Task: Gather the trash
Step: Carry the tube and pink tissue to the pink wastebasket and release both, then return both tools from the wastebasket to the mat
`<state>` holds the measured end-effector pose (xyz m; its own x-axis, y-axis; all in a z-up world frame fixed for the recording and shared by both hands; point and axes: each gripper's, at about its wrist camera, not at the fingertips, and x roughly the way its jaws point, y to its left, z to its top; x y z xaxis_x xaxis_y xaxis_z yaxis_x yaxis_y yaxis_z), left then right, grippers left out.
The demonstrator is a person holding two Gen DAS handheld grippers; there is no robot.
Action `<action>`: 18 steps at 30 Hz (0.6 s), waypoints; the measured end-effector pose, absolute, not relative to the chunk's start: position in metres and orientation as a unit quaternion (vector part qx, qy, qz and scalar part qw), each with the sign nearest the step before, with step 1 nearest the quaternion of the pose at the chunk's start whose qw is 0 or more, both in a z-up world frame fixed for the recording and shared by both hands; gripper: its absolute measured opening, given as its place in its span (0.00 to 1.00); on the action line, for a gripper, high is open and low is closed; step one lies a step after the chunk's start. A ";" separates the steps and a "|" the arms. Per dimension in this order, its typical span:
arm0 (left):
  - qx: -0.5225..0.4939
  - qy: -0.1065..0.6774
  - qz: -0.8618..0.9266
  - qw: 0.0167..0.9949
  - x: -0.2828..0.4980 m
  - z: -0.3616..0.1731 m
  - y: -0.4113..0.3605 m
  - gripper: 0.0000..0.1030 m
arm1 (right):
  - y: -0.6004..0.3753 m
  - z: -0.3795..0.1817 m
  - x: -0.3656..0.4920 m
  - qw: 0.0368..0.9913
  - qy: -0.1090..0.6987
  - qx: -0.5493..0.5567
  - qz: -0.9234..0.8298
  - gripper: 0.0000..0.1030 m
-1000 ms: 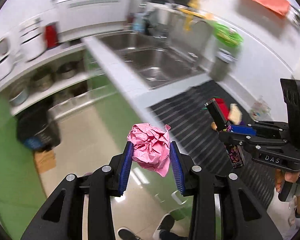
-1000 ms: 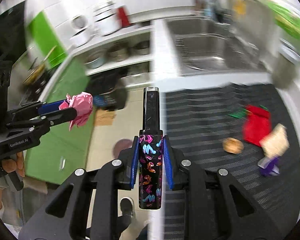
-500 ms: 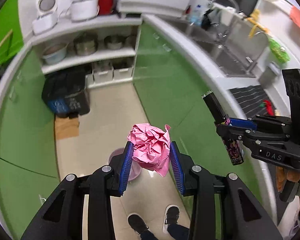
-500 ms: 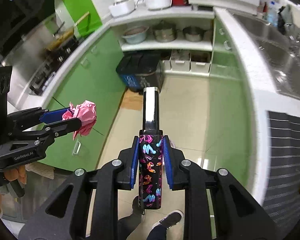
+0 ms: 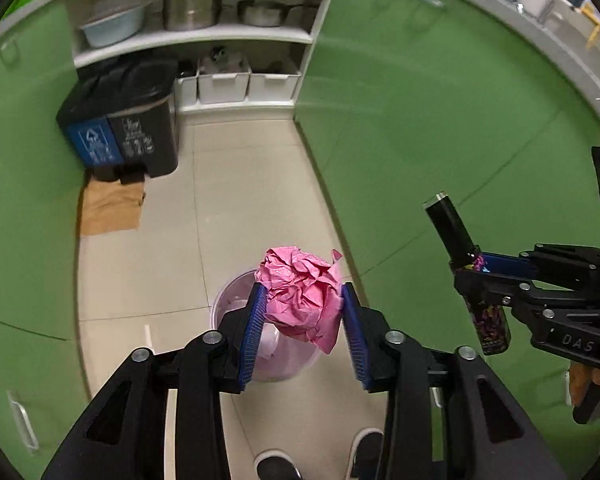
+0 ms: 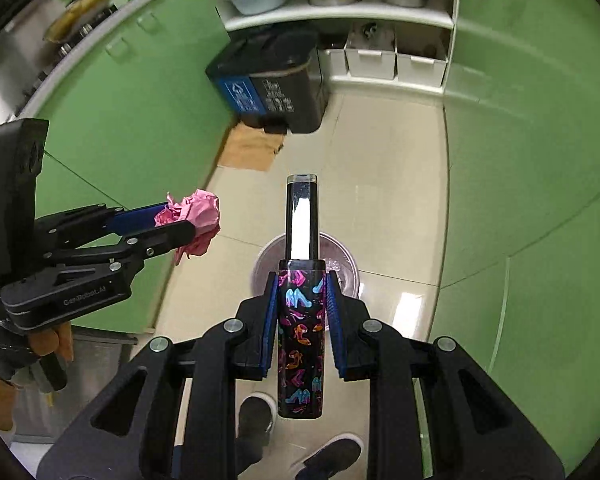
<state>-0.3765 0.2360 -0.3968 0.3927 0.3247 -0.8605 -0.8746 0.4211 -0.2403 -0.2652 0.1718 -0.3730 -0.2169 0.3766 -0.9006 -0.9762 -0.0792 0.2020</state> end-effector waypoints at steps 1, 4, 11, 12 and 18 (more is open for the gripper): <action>-0.360 0.380 0.405 0.750 -0.378 -0.405 0.239 0.63 | 0.173 -0.379 -0.267 0.521 0.433 -0.347 0.648 0.22; -0.361 0.375 0.421 0.743 -0.384 -0.427 0.244 0.95 | 0.177 -0.397 -0.270 0.516 0.430 -0.352 0.651 0.22; -0.383 0.351 0.442 0.732 -0.410 -0.433 0.249 0.95 | 0.190 -0.423 -0.287 0.491 0.432 -0.369 0.661 0.22; -0.386 0.348 0.446 0.729 -0.415 -0.433 0.249 0.95 | 0.192 -0.426 -0.291 0.486 0.432 -0.371 0.663 0.22; -0.389 0.339 0.467 0.718 -0.443 -0.430 0.242 0.95 | 0.208 -0.441 -0.314 0.466 0.427 -0.376 0.678 0.62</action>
<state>-0.4426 0.2424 -0.4297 0.3346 0.4069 -0.8500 -0.9343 0.2608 -0.2430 -0.3141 0.2085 -0.4407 -0.2832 0.3100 -0.9076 -0.9525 -0.2012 0.2285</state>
